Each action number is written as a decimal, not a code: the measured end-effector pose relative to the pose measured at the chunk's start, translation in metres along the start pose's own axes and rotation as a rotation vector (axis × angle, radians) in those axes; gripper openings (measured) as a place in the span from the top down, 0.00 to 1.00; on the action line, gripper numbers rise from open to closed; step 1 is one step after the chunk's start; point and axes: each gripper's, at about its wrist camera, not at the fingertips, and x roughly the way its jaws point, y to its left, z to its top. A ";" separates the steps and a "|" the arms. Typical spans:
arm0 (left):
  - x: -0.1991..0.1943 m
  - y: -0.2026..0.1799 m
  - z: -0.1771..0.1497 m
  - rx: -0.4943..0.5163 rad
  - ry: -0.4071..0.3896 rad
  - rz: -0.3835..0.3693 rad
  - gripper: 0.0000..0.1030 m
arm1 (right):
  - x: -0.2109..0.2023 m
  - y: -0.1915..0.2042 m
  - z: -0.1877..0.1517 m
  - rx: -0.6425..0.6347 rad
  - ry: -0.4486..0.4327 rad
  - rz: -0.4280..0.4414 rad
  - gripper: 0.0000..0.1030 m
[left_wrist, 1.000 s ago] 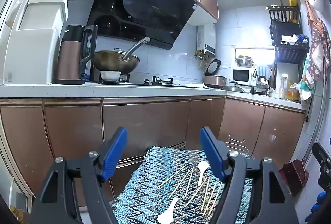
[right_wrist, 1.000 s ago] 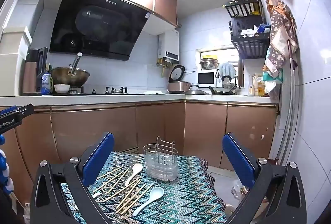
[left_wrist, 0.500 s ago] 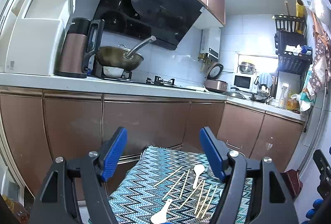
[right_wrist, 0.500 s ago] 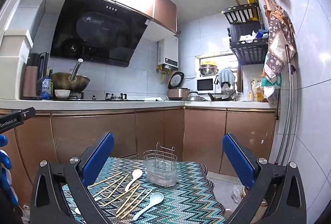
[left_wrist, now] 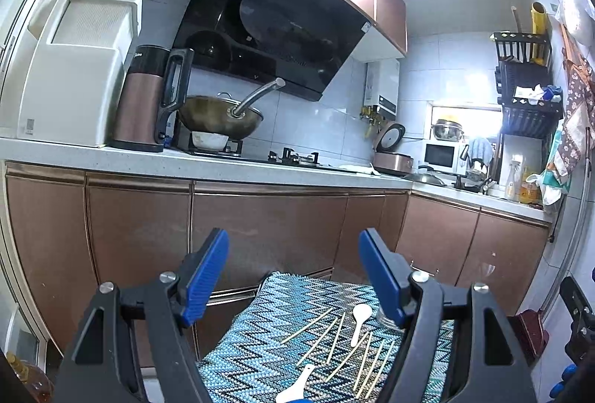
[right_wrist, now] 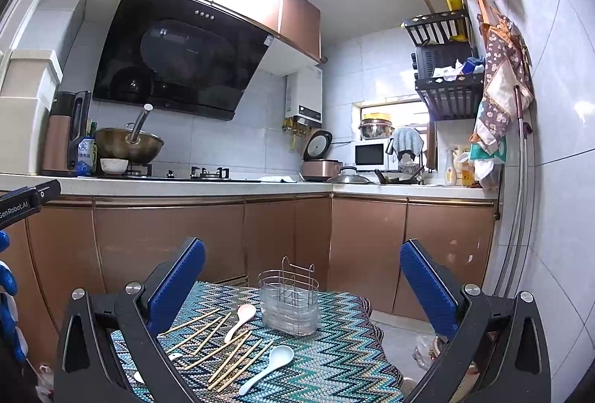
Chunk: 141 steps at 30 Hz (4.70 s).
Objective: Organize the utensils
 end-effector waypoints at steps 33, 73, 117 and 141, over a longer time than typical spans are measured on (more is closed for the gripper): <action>-0.001 -0.006 0.000 0.047 0.033 0.009 0.31 | 0.000 0.005 0.000 -0.004 0.019 0.030 0.00; 0.061 0.016 0.008 0.013 0.085 0.048 0.31 | 0.048 -0.025 -0.007 0.071 0.083 0.021 0.00; 0.334 -0.088 -0.154 0.050 0.962 -0.444 0.55 | 0.256 -0.065 -0.152 0.241 0.719 0.277 0.39; 0.390 -0.157 -0.235 0.504 1.098 -0.591 0.77 | 0.301 -0.063 -0.219 0.290 0.895 0.392 0.62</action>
